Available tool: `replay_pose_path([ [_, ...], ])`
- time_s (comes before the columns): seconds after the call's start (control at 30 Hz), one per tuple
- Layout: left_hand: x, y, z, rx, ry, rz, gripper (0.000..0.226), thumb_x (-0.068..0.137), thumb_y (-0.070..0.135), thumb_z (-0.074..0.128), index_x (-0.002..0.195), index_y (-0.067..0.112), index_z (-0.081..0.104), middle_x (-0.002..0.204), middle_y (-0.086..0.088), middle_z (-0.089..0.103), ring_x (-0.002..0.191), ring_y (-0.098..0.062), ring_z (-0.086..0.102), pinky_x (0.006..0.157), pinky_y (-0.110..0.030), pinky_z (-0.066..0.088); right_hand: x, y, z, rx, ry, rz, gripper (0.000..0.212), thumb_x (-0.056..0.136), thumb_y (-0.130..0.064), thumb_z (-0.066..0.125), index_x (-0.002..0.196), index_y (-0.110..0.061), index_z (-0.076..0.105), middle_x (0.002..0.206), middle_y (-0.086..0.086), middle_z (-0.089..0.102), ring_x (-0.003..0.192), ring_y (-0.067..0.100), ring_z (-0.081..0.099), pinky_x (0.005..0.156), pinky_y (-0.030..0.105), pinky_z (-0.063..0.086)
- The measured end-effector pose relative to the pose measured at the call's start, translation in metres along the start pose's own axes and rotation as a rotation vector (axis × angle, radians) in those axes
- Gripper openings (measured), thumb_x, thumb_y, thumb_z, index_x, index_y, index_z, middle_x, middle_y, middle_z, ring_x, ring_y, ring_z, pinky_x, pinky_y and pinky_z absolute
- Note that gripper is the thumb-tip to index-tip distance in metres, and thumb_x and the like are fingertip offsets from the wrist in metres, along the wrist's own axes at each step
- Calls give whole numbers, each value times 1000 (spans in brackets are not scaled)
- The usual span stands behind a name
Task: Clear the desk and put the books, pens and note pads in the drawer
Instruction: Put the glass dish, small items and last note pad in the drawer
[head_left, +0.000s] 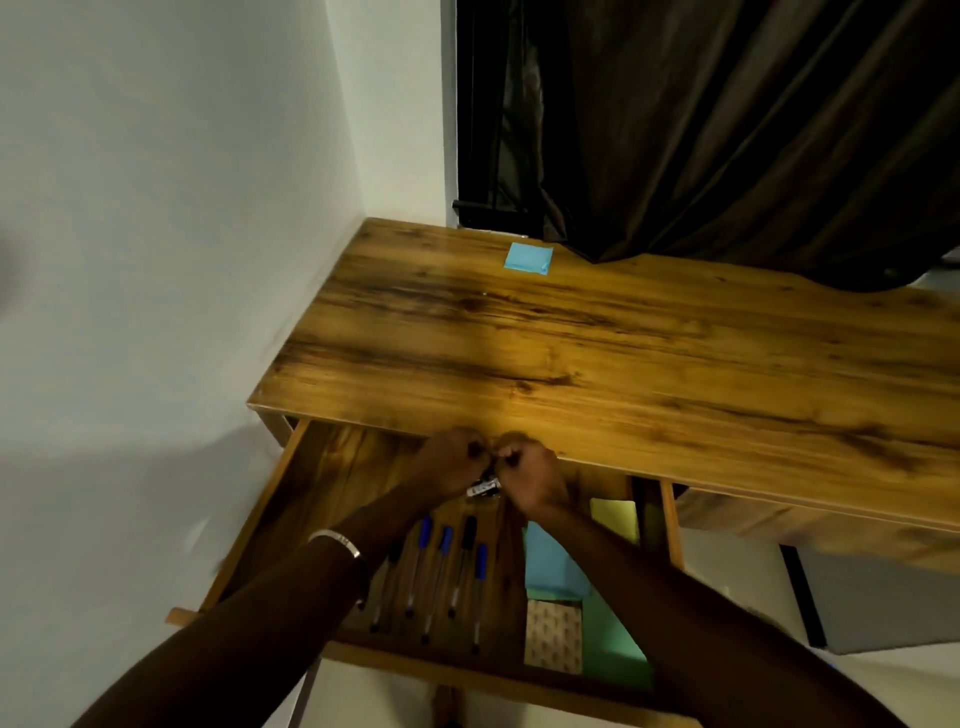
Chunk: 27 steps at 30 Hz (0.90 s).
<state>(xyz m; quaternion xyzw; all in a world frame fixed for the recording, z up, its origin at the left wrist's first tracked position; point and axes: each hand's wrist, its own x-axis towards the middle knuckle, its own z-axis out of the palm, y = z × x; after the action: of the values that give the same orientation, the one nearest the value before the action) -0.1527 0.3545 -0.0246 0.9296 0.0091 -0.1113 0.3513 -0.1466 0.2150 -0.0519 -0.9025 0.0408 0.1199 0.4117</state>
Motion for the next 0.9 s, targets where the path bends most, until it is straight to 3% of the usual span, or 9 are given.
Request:
replay_pose_path([
  [0.23, 60, 28, -32, -82, 91, -7, 17, 86, 29, 59, 94, 21, 71, 101, -5, 72, 97, -20, 66, 80, -29, 50, 46, -39, -49, -160, 116, -76, 18, 87, -29, 57, 92, -22, 73, 103, 6, 73, 97, 28, 67, 79, 31, 53],
  [0.43, 147, 45, -64, -104, 99, 29, 13, 88, 23, 59, 93, 18, 70, 102, -4, 71, 97, -19, 64, 73, -20, 40, 129, -66, -92, -147, 148, -33, 18, 84, -18, 58, 95, -23, 72, 106, 5, 73, 101, 26, 66, 84, 31, 53],
  [0.63, 244, 45, -82, -54, 87, 78, 21, 92, 22, 54, 100, 9, 68, 106, -10, 67, 102, -25, 61, 83, -29, 43, 210, -82, -110, -146, 184, 5, 23, 87, -14, 57, 106, -17, 70, 114, 8, 70, 110, 27, 63, 89, 30, 49],
  [0.8, 321, 42, -74, -100, 32, 66, 17, 88, 22, 52, 94, 8, 59, 98, -16, 65, 83, -27, 61, 70, -36, 48, 271, -83, -116, -135, 162, 36, 35, 85, -13, 61, 120, -12, 64, 124, 8, 65, 115, 26, 59, 87, 25, 46],
  [0.9, 351, 47, -73, -197, 26, 8, 31, 91, 17, 51, 120, 4, 55, 103, -13, 62, 70, -16, 56, 52, -24, 41, 307, -80, -113, -71, 151, 51, 40, 83, -31, 69, 120, -18, 63, 120, 3, 66, 109, 23, 62, 77, 20, 42],
])
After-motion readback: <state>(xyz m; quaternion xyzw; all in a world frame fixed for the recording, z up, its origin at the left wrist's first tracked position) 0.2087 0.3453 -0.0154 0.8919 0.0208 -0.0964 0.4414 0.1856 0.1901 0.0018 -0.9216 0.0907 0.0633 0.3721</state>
